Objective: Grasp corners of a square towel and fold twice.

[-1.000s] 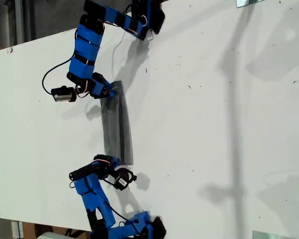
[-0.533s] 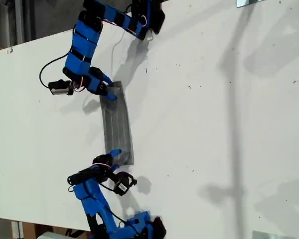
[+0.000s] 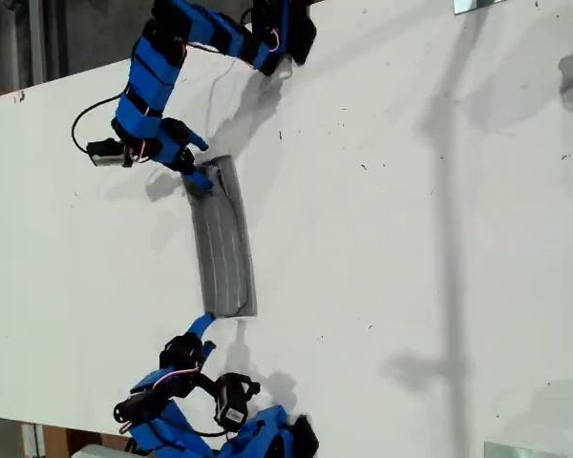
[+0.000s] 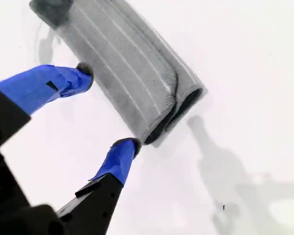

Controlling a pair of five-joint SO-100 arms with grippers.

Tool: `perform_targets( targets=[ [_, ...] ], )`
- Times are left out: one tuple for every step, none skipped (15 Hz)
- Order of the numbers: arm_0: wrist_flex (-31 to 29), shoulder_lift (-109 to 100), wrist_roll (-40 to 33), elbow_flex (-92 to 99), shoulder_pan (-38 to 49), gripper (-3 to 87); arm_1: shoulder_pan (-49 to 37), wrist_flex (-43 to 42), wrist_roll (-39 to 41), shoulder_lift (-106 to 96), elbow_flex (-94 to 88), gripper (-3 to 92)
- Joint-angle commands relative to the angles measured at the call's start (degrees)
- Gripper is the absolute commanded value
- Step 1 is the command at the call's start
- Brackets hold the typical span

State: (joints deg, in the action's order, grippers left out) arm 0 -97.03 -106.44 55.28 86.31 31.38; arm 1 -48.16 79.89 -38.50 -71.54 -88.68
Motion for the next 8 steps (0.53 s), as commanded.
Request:
perform_targets(
  targets=[
    [0.1,-5.4,0.9,0.5,-0.2,24.2,0.6,-1.1,1.7,1.1,0.7,38.1],
    [0.1,-6.8,0.9,1.1,0.1,24.0,2.5,-0.4,2.0,0.8,1.2,37.2],
    [0.1,-7.1,0.8,1.4,0.3,23.9,3.3,0.0,2.1,1.5,2.0,36.4],
    [0.3,-7.1,0.8,1.9,0.3,23.9,3.8,0.0,3.0,3.5,3.0,36.3],
    [0.6,-7.0,1.0,2.6,0.0,23.9,4.0,0.0,3.2,5.9,4.1,36.3],
    [1.0,-7.0,1.3,3.5,-0.1,23.9,4.2,-0.5,3.3,8.3,5.4,36.6],
    [1.3,-7.2,1.6,4.3,-0.1,23.8,4.4,-0.7,3.8,11.3,7.5,30.5],
    [1.8,-7.5,2.0,5.4,-0.4,23.8,4.1,-1.0,3.2,12.8,7.9,9.6]
  ],
)
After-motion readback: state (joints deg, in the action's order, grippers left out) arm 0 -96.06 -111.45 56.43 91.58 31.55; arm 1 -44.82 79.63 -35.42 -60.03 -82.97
